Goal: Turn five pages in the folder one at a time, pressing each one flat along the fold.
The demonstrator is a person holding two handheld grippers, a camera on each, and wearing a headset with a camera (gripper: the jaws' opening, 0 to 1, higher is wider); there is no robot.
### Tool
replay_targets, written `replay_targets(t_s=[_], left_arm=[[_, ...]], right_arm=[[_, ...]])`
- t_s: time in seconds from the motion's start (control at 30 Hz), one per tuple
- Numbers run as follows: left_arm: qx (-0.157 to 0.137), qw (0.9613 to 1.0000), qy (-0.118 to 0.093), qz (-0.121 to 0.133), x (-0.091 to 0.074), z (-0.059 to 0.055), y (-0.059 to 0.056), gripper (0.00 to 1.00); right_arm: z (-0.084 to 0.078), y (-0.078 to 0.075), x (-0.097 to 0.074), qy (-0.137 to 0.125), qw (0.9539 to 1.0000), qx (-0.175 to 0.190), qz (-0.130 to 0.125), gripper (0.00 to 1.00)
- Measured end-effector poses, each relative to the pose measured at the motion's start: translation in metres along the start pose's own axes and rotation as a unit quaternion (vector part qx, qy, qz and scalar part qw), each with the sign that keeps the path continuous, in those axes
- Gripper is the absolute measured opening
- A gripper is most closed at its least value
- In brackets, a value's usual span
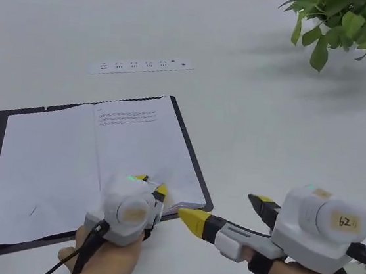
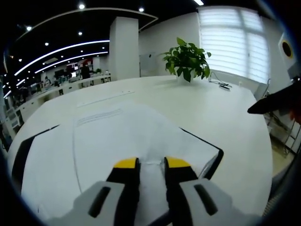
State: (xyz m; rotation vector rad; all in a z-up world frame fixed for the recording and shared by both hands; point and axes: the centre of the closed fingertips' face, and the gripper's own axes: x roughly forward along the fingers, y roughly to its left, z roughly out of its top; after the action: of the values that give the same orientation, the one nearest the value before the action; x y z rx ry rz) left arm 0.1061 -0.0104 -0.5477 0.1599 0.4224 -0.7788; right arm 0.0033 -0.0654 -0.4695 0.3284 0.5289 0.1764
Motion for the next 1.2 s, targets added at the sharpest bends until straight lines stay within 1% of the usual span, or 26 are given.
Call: replay_targets(t_s=[0.03,0.07,0.1,0.13,0.17,0.23,0.27,0.3,0.33,0.37,0.4,0.43,0.5,0.53,0.57,0.6,0.63,0.7,0.77,0.8,0.83,0.97,1.03,1.1,1.2], left_arm=[[-0.003,1.0000,0.002,0.009,0.000,0.000,0.004,0.14],[-0.017,0.9995,0.007,0.026,0.000,-0.001,0.012,0.08],[-0.011,0.9999,0.006,0.011,0.001,0.001,0.010,0.08],[-0.002,0.9999,0.007,0.012,0.001,0.000,0.009,0.08],[0.000,0.9999,0.006,0.011,0.001,0.000,0.009,0.07],[-0.010,0.9999,0.007,0.012,0.000,0.000,0.010,0.07],[-0.010,0.9999,0.006,0.013,0.000,0.000,0.010,0.07],[-0.012,0.9998,0.006,0.013,0.000,0.000,0.010,0.07],[-0.015,0.9998,0.004,0.012,0.000,0.000,0.010,0.07],[-0.014,0.9998,0.004,0.012,0.000,0.000,0.010,0.07],[-0.014,0.9998,0.003,0.011,0.000,0.000,0.010,0.07],[-0.015,0.9998,0.003,0.011,0.000,0.000,0.010,0.07],[-0.017,0.9998,0.002,0.011,0.000,0.000,0.010,0.07],[-0.018,0.9998,0.002,0.011,0.000,0.000,0.010,0.07],[-0.018,0.9998,0.001,0.011,0.000,0.000,0.011,0.07],[-0.020,0.9998,0.000,0.011,0.000,0.000,0.011,0.07],[-0.019,0.9998,0.000,0.010,0.000,0.000,0.011,0.07],[-0.018,0.9998,0.001,0.010,0.000,0.000,0.010,0.07],[-0.017,0.9998,0.001,0.009,0.000,0.000,0.010,0.07],[-0.017,0.9998,0.000,0.010,-0.001,0.000,0.010,0.07],[-0.017,0.9998,0.000,0.010,0.000,0.000,0.010,0.07],[-0.018,0.9998,-0.001,0.010,-0.001,0.001,0.010,0.07],[-0.017,0.9998,-0.001,0.010,-0.001,0.001,0.011,0.07],[-0.018,0.9998,-0.001,0.009,-0.001,0.000,0.011,0.07],[-0.017,0.9998,-0.001,0.009,-0.001,0.000,0.011,0.07]], right_arm=[[0.000,0.000,0.000,0.000,1.0000,0.000,0.000,0.90],[0.002,0.001,0.002,0.001,1.0000,0.002,0.003,0.90],[0.003,0.001,0.003,-0.001,1.0000,0.005,0.004,0.89],[0.004,0.003,0.005,0.001,1.0000,0.007,0.006,0.88],[0.004,0.004,0.007,0.003,0.9999,0.010,0.010,0.86],[0.000,0.012,0.012,0.015,0.9993,0.023,0.025,0.80],[-0.004,0.017,0.016,0.028,0.9985,0.030,0.035,0.77],[-0.004,0.021,0.019,0.029,0.9977,0.045,0.043,0.71],[-0.007,0.027,0.021,0.038,0.9952,0.073,0.053,0.66],[-0.008,0.030,0.024,0.041,0.9938,0.084,0.060,0.60],[-0.008,0.033,0.029,0.041,0.9917,0.101,0.068,0.52],[-0.011,0.035,0.031,0.047,0.9901,0.112,0.071,0.47],[-0.019,0.036,0.039,0.061,0.9894,0.111,0.072,0.38],[-0.021,0.037,0.042,0.061,0.9893,0.111,0.072,0.36],[-0.025,0.040,0.046,0.065,0.9851,0.140,0.076,0.34],[-0.028,0.040,0.048,0.070,0.9823,0.156,0.077,0.32],[-0.030,0.040,0.052,0.068,0.9806,0.166,0.079,0.32],[-0.030,0.040,0.056,0.063,0.9788,0.179,0.077,0.33],[-0.030,0.040,0.059,0.060,0.9731,0.208,0.079,0.32],[-0.027,0.039,0.061,0.050,0.9724,0.214,0.078,0.32],[-0.026,0.039,0.061,0.048,0.9723,0.216,0.077,0.33],[-0.023,0.038,0.065,0.042,0.9687,0.232,0.076,0.33],[-0.025,0.038,0.067,0.046,0.9675,0.237,0.075,0.33],[-0.025,0.036,0.069,0.045,0.9669,0.240,0.073,0.34],[-0.028,0.034,0.072,0.048,0.9645,0.250,0.071,0.34]])
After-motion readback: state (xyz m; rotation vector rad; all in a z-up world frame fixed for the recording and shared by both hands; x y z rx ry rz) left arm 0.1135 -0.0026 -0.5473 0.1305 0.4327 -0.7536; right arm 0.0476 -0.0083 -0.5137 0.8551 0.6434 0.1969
